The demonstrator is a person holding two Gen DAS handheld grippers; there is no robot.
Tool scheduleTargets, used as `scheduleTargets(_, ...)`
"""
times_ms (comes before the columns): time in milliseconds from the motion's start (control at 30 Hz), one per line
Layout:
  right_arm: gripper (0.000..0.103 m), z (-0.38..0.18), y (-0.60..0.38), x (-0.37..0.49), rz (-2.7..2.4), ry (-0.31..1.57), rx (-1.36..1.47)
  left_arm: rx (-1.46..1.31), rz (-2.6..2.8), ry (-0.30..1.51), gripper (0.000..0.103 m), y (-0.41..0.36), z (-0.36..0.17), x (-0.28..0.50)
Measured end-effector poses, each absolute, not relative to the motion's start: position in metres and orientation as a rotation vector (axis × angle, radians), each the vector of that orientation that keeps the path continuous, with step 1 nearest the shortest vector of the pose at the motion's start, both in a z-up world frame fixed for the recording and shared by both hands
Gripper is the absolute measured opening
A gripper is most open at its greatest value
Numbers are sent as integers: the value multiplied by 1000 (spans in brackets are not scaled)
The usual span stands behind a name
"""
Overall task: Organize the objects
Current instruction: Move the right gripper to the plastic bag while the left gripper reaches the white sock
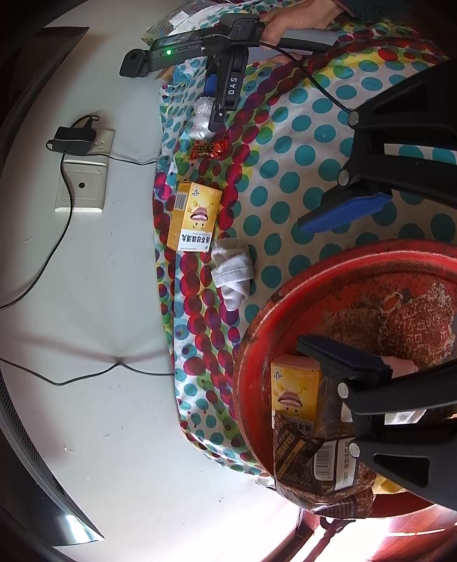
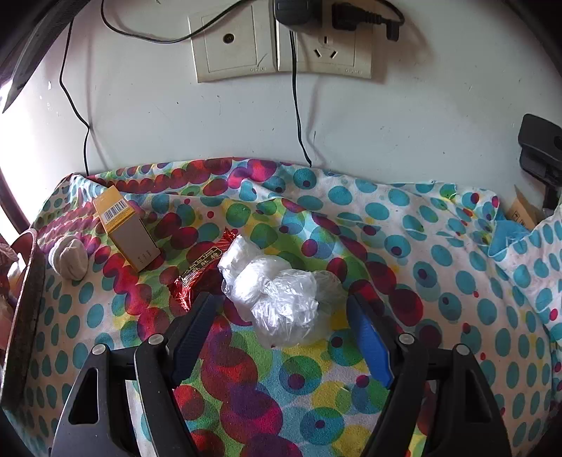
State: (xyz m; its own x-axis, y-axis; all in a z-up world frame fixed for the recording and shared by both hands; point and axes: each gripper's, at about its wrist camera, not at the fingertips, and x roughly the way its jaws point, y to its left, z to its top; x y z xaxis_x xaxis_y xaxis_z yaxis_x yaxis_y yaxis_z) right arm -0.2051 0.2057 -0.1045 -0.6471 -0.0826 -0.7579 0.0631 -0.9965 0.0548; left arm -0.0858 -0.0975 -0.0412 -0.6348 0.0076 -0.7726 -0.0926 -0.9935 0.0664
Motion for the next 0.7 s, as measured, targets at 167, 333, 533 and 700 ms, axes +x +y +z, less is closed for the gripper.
scheduleTargets(167, 52, -112, 203, -215, -2743, -41, 1332, -1281, 2739, 108, 63, -89, -42, -99)
scheduleTargets(333, 38, -111, 194, -214, -2740, 18, 1315, -1268, 2711, 183, 63, -67, -38, -128)
scheduleTargets(533, 38, -111, 198, -215, -2710, -40, 1309, -1240, 2676, 265, 63, -48, -46, -161)
scheduleTargets(700, 38, -111, 204, -215, -2696, -90, 1299, -1314, 2709, 297, 63, -43, -64, -180)
